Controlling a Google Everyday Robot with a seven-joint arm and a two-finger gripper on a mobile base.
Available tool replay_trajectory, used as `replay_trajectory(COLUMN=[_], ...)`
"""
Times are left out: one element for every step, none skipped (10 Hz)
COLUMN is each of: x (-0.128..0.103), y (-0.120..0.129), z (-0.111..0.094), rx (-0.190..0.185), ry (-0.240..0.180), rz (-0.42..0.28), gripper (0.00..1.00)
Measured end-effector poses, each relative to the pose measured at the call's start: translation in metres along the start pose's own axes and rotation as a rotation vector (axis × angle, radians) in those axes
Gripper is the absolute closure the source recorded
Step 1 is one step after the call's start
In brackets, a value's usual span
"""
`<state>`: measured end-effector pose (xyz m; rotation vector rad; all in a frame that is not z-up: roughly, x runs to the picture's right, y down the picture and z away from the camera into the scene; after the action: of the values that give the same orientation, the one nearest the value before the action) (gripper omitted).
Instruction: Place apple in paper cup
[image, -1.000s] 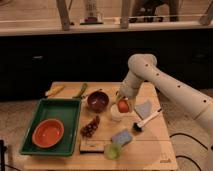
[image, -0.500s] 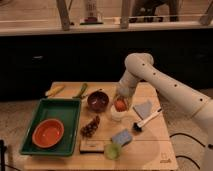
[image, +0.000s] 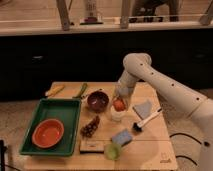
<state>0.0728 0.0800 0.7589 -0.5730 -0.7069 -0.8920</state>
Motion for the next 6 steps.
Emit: replay_trajectory(x=[0.0008,0.0015,0.002,0.0028,0.0034,0.0046], y=[0.0002,0.0009,0.001,0.0001,-0.0005,-0.0014], z=[0.0009,0.0012,0.0013,0.0005,0.0001,-0.0011], rx=[-0.004,-0.006,-0.007,-0.007,-0.008,-0.007], ry=[0.003,0.005,0.007,0.011,0.012,0.015], rz=[0.007,0.011,0.011,0.01,0.009,0.006], gripper=[0.9,0.82,0.72,0.6,0.53,0.42])
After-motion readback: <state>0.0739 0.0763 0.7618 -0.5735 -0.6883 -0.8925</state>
